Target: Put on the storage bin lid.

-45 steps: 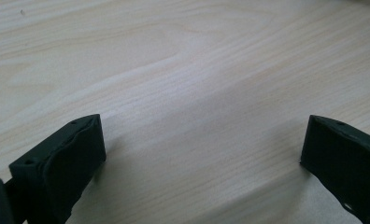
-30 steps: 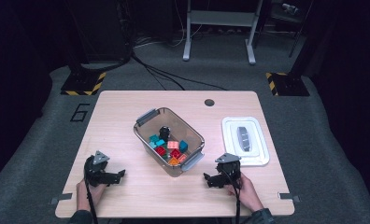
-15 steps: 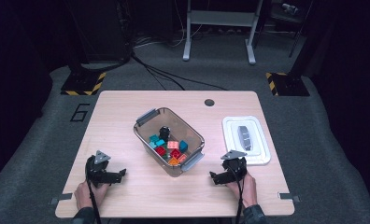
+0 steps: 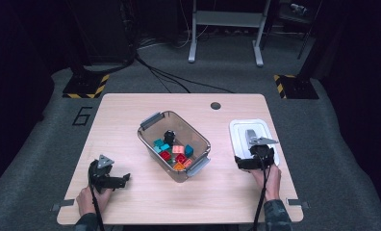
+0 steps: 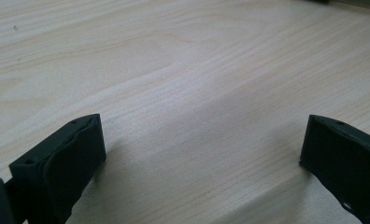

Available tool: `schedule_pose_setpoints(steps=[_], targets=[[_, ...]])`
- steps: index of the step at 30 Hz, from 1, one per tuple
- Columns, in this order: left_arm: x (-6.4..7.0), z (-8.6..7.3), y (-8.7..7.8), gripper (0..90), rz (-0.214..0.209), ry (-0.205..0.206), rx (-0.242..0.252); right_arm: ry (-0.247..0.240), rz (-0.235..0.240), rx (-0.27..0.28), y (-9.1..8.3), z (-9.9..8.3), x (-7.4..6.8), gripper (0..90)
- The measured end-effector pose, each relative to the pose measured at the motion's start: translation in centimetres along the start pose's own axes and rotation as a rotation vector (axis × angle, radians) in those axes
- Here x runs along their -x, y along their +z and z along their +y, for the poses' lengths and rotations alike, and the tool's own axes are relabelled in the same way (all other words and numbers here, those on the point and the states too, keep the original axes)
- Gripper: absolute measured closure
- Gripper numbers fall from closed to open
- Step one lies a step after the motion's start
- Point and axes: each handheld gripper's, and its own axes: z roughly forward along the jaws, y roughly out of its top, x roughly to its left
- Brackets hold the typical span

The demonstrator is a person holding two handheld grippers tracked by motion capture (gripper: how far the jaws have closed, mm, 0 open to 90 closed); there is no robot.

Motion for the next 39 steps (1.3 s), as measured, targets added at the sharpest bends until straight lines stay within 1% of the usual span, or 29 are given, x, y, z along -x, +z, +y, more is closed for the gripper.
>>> schedule_pose_setpoints(steps=[1,2,3,4,5,7,8,9,11,14,15,16,17,18,19,21,22,26,27,28,29,31,32,33,35,37,38,39], targets=[[0.0,0.0,0.0,0.0,0.000,0.000,0.000,0.018,-0.009,-0.013,0.3,0.2,0.4,7.1],[0.0,0.0,0.0,0.0,0.000,0.000,0.000,0.041,-0.007,-0.028,0.6,0.3,0.9,11.2],[0.0,0.0,0.0,0.0,0.000,0.000,0.000,0.058,-0.015,-0.037,0.9,0.5,1.4,13.5],[0.0,0.0,0.0,0.0,0.001,0.000,0.000,0.067,-0.038,-0.037,1.1,0.6,1.9,14.5],[0.0,0.0,0.0,0.0,0.000,0.000,0.000,0.084,-0.048,-0.041,1.4,0.7,2.2,15.7],[0.0,0.0,0.0,0.0,0.000,0.000,0.000,0.109,-0.050,-0.044,1.9,1.0,3.1,21.6],[0.0,0.0,0.0,0.0,0.000,0.002,0.000,0.121,-0.069,-0.048,2.1,1.1,3.4,24.2],[0.0,0.0,0.0,0.0,0.000,0.001,0.000,0.122,-0.089,-0.040,2.3,1.2,3.6,26.9],[0.0,0.0,0.0,0.0,0.000,0.000,0.000,0.132,-0.094,-0.044,2.8,1.3,4.0,30.5],[0.0,0.0,0.0,0.0,0.000,0.000,0.000,0.138,-0.118,-0.019,3.3,1.8,4.2,38.1],[0.0,0.0,0.0,0.0,0.000,0.000,0.000,0.129,-0.122,-0.016,3.4,2.1,4.3,40.8],[0.0,0.0,0.0,0.0,0.000,0.001,0.000,0.129,-0.122,-0.016,3.4,2.1,4.3,40.8],[0.0,0.0,0.0,0.0,0.000,0.000,0.000,0.113,-0.144,-0.013,3.8,2.5,4.0,48.5],[0.0,0.0,0.0,0.0,0.000,0.000,0.000,0.113,-0.144,-0.013,3.8,2.5,4.0,48.5],[0.0,0.0,0.0,0.0,0.000,0.001,0.000,0.104,-0.172,-0.017,4.1,2.7,4.0,56.8],[0.0,0.0,0.0,0.0,0.000,0.001,0.000,0.114,-0.171,-0.010,4.0,2.6,4.0,63.2],[0.0,0.0,0.0,0.0,0.000,0.000,0.000,0.114,-0.175,-0.008,4.0,2.6,4.0,64.2],[0.0,0.0,0.0,0.0,0.000,0.001,0.000,0.116,-0.158,-0.016,3.6,2.4,3.8,65.8],[0.0,0.0,0.0,0.0,0.000,0.000,0.000,0.099,-0.135,-0.020,3.3,2.1,3.7,66.9],[0.0,0.0,0.0,0.0,0.000,0.001,-0.001,0.093,-0.124,-0.024,3.1,2.0,3.7,67.0],[0.0,0.0,0.0,0.0,0.000,0.001,0.000,0.095,-0.096,-0.022,3.0,1.9,3.7,67.1],[0.0,0.0,0.0,0.0,-0.001,0.002,0.000,0.080,-0.078,-0.030,2.7,1.7,3.6,67.2],[0.0,0.0,0.0,0.0,0.000,0.002,0.000,0.070,-0.079,-0.029,2.6,1.6,3.6,67.2],[0.0,0.0,0.0,0.0,0.000,0.002,0.000,0.060,-0.063,-0.034,2.4,1.5,3.5,67.2],[0.0,0.0,0.0,0.0,0.000,0.002,0.000,0.050,-0.057,-0.039,2.3,1.4,3.5,67.0],[0.0,0.0,0.0,0.0,0.000,0.002,0.000,0.062,-0.053,-0.039,2.3,1.5,3.5,66.3],[0.0,0.0,0.0,0.0,0.002,0.001,0.004,0.071,-0.060,-0.040,2.4,1.6,3.3,65.0],[0.0,0.0,0.1,0.0,0.001,0.000,0.005,0.058,-0.059,-0.034,2.6,1.7,3.4,60.9]])
